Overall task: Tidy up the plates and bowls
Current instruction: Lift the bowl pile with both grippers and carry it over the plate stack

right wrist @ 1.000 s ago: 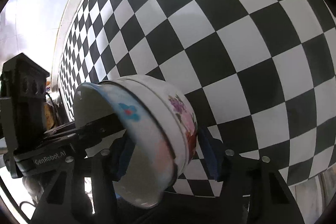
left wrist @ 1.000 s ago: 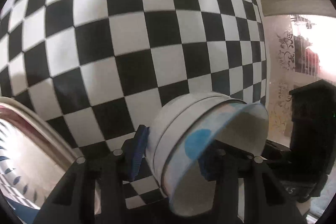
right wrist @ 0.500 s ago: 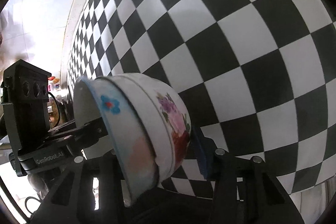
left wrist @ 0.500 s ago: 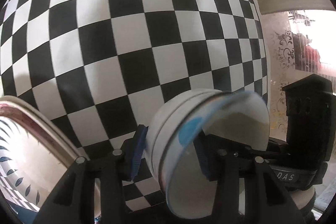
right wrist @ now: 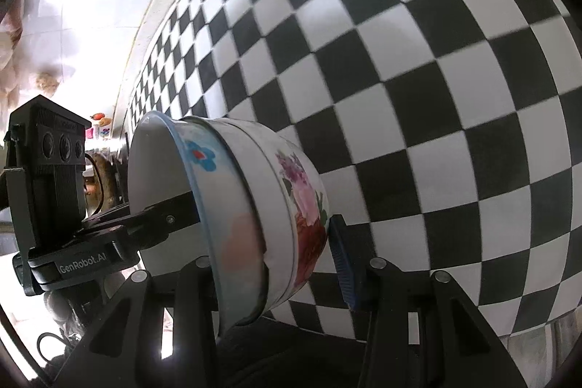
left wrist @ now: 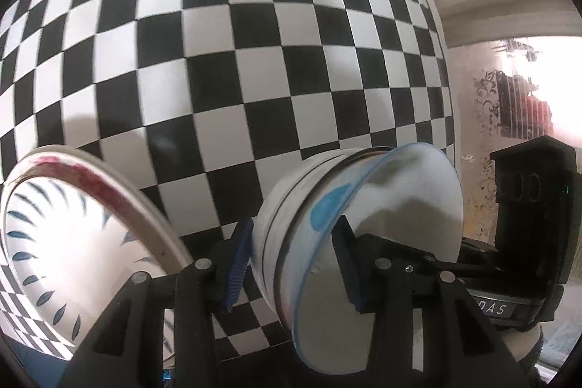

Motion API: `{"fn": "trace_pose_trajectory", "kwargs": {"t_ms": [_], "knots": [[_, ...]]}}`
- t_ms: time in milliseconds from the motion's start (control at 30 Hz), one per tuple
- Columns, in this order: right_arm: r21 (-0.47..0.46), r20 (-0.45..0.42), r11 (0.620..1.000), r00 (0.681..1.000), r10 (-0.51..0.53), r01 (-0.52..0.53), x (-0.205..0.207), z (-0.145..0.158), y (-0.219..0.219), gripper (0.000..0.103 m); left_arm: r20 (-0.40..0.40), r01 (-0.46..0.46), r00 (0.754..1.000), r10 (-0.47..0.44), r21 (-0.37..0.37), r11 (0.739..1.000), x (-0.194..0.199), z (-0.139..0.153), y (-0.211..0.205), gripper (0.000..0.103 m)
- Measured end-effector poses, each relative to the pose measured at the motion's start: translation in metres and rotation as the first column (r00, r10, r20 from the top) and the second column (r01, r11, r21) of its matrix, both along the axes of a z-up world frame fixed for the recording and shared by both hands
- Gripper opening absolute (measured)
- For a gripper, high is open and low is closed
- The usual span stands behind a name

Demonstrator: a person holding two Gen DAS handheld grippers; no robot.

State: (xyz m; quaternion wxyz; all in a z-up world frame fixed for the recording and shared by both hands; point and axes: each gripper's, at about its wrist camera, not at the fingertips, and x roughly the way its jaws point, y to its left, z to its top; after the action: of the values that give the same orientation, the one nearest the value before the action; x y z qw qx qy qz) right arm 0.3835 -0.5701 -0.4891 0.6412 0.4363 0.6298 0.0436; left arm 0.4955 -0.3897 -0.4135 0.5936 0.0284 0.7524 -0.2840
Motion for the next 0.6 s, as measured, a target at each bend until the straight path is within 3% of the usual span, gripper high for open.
{"fn": "trace_pose_trajectory", "kwargs": {"t_ms": [267,600], "knots": [[-0.018,0.055,0.997,0.996,0.072,-0.072,0.028,0.035,0.037,0.045,0.054,-0.050,0.997,0.050,-0.009,0.999,0.010,0.035,0.045,0.040],[0.000,0.101,0.981,0.976,0.193,-0.194,0.068,0.057,0.123,0.045,0.104,-0.162,0.982,0.161,0.004,0.987,0.024,0.059,0.132,0.040]]}}
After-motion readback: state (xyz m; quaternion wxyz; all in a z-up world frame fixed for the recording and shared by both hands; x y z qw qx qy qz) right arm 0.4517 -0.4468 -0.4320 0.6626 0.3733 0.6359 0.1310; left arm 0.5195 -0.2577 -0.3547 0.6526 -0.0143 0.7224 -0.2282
